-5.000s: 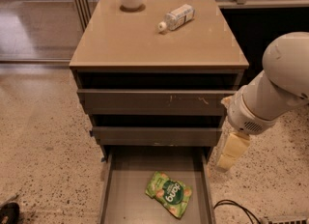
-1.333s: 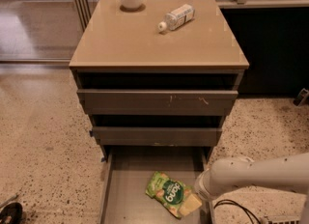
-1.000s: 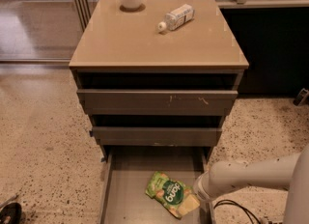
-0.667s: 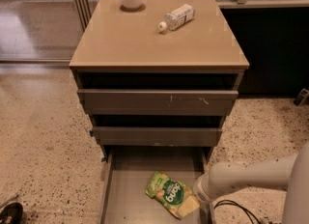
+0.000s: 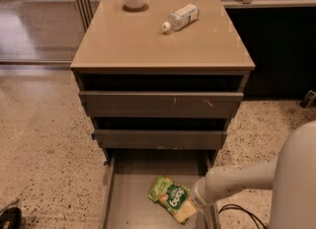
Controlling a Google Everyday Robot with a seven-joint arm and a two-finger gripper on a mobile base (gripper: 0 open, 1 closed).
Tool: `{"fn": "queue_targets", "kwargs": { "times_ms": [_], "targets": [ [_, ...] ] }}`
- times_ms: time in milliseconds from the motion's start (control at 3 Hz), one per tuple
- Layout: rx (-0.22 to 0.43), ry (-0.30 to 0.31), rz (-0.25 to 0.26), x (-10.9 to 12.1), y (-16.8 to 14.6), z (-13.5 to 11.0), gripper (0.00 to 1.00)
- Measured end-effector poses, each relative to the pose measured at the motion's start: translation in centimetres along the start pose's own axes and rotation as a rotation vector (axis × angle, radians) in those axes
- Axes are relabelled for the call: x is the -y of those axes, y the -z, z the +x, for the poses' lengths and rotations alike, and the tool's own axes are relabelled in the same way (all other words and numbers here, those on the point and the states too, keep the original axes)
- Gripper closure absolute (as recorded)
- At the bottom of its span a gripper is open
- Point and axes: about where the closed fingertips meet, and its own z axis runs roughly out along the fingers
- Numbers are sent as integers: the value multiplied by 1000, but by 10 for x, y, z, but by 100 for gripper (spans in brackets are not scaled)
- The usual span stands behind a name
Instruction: Pick green rice chip bag from bottom drawer and place on counter
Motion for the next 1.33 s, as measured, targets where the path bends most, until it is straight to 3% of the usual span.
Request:
{"fn": "queue_targets", "kwargs": {
  "times_ms": [333, 667, 1333],
  "targets": [
    [104, -50, -134, -17, -31, -17, 0],
    [167, -57, -222, -29, -43, -26, 0],
    [158, -41, -209, -31, -50, -31, 0]
  ]
}}
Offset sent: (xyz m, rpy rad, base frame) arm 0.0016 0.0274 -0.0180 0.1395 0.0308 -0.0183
